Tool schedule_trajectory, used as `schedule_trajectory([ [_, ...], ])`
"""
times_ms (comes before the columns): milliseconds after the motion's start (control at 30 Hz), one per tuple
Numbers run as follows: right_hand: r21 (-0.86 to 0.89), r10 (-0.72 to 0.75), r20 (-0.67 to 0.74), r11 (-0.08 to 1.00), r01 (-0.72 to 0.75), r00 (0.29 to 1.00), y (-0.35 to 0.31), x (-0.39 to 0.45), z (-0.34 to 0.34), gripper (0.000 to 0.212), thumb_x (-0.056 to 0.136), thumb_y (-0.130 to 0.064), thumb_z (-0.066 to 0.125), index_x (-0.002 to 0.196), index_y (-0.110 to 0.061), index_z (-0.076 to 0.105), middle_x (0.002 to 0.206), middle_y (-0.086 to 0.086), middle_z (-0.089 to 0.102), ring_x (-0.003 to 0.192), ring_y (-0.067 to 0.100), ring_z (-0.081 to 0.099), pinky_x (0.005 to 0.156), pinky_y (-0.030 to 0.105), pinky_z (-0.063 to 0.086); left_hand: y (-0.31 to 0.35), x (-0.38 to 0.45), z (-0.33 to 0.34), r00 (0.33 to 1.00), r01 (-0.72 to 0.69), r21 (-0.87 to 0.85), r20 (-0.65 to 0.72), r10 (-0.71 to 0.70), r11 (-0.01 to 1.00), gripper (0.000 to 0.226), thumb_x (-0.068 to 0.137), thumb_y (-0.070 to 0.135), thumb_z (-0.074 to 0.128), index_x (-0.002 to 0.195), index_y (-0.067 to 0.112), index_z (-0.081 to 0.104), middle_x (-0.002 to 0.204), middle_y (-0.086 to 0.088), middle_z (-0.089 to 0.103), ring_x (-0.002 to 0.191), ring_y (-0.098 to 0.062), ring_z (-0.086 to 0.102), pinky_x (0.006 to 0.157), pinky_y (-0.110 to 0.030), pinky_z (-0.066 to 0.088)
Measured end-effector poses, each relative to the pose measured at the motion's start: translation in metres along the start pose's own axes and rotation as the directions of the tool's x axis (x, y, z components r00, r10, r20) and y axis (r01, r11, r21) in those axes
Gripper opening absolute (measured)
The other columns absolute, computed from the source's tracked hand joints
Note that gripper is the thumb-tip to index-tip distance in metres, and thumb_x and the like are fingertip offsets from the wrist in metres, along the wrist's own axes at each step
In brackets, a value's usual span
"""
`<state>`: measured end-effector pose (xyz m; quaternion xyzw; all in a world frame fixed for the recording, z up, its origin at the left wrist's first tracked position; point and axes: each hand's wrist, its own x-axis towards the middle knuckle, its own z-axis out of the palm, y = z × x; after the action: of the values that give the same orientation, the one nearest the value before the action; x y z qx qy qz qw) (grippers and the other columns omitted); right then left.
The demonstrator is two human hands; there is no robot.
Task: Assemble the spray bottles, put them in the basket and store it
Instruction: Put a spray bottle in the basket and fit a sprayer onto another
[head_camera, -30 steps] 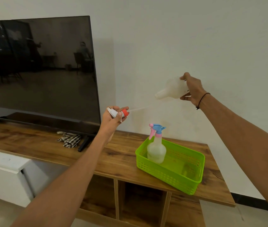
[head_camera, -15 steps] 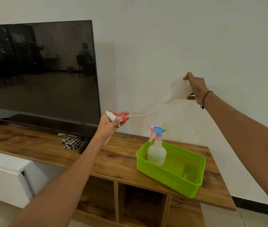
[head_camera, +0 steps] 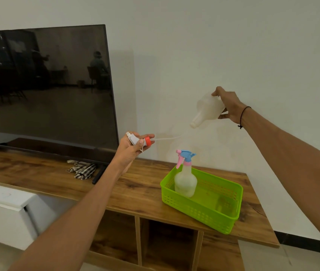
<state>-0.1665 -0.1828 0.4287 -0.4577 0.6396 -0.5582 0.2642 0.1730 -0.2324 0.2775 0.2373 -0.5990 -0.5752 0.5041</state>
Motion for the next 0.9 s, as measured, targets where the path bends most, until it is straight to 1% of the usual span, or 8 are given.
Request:
schedule_trajectory([
  [200,0.012,0.025,0.103,1.0,-0.026,0.994,0.004,-0.01,0.014,0.029,0.086,-0.042,0.061,0.104,-0.019,0.066,0.1,0.006,0.059,0.087,0.028,0.06,0.079,0.043,0.054,-0.001,0.003,0.012,0.999,-0.023,-0.072,0.039,0.026,0.997,0.016,0.102,0.007,0.06,0.106,0.013,0.046,0.135,-0.02,0.07,0.124,-0.038,0.069,0.115,-0.052,0.048],
  [333,0.062,0.037,0.158,0.997,-0.047,0.987,0.009,-0.016,0.027,0.025,0.088,-0.039,0.061,0.103,-0.02,0.066,0.1,0.007,0.058,0.087,0.028,0.061,0.082,0.046,0.057,0.004,0.006,0.029,0.998,-0.054,-0.107,0.014,0.056,0.993,0.037,0.091,0.023,0.071,0.114,0.012,0.044,0.137,-0.02,0.069,0.123,-0.037,0.07,0.111,-0.048,0.053],
  [467,0.149,0.056,0.221,0.985,-0.091,0.974,0.019,-0.025,0.037,0.026,0.092,-0.034,0.059,0.113,-0.018,0.062,0.104,0.007,0.057,0.089,0.03,0.063,0.096,0.052,0.058,0.006,0.016,0.043,0.99,-0.099,0.014,-0.097,0.1,0.995,0.048,0.086,0.041,0.077,0.121,0.019,0.053,0.139,-0.025,0.062,0.118,-0.036,0.072,0.101,-0.044,0.06],
  [533,0.194,0.066,0.241,0.974,-0.115,0.968,0.025,-0.029,0.039,0.03,0.092,-0.033,0.059,0.117,-0.017,0.06,0.108,0.008,0.057,0.092,0.031,0.064,0.094,0.052,0.06,0.005,0.023,0.048,0.979,-0.125,0.057,-0.154,0.133,0.99,0.039,0.095,0.033,0.074,0.127,0.02,0.054,0.132,-0.022,0.063,0.113,-0.034,0.074,0.091,-0.033,0.063],
  [600,0.254,0.072,0.256,0.957,-0.139,0.964,0.034,-0.03,0.038,0.041,0.089,-0.033,0.062,0.125,-0.013,0.06,0.116,0.01,0.055,0.096,0.033,0.064,0.087,0.05,0.063,0.006,0.03,0.052,0.965,-0.144,0.106,-0.204,0.163,0.984,0.035,0.101,0.025,0.069,0.131,0.018,0.052,0.12,-0.015,0.065,0.105,-0.026,0.074,0.083,-0.025,0.063],
  [700,0.339,0.072,0.279,0.926,-0.168,0.958,0.05,-0.031,0.035,0.062,0.083,-0.034,0.066,0.139,-0.01,0.055,0.124,0.012,0.051,0.103,0.037,0.063,0.081,0.048,0.063,0.012,0.035,0.056,0.962,-0.144,0.188,-0.205,0.182,0.971,0.037,0.102,0.025,0.068,0.133,0.018,0.049,0.114,-0.007,0.063,0.097,-0.018,0.072,0.077,-0.021,0.062],
  [833,0.448,0.032,0.297,0.878,-0.169,0.954,0.065,-0.037,0.034,0.075,0.075,-0.033,0.072,0.142,-0.005,0.051,0.129,0.013,0.049,0.109,0.039,0.06,0.083,0.052,0.061,0.014,0.04,0.064,0.967,-0.11,0.263,-0.196,0.165,0.959,0.044,0.101,0.026,0.069,0.139,0.011,0.051,0.11,0.006,0.059,0.094,-0.013,0.069,0.071,-0.016,0.06],
  [900,0.488,0.018,0.301,0.856,-0.17,0.954,0.07,-0.04,0.032,0.076,0.073,-0.032,0.076,0.138,-0.004,0.051,0.133,0.013,0.047,0.113,0.04,0.058,0.084,0.055,0.06,0.015,0.042,0.069,0.964,-0.102,0.242,-0.215,0.156,0.965,0.043,0.101,0.026,0.069,0.139,0.01,0.054,0.109,0.006,0.06,0.095,-0.012,0.069,0.073,-0.016,0.06],
])
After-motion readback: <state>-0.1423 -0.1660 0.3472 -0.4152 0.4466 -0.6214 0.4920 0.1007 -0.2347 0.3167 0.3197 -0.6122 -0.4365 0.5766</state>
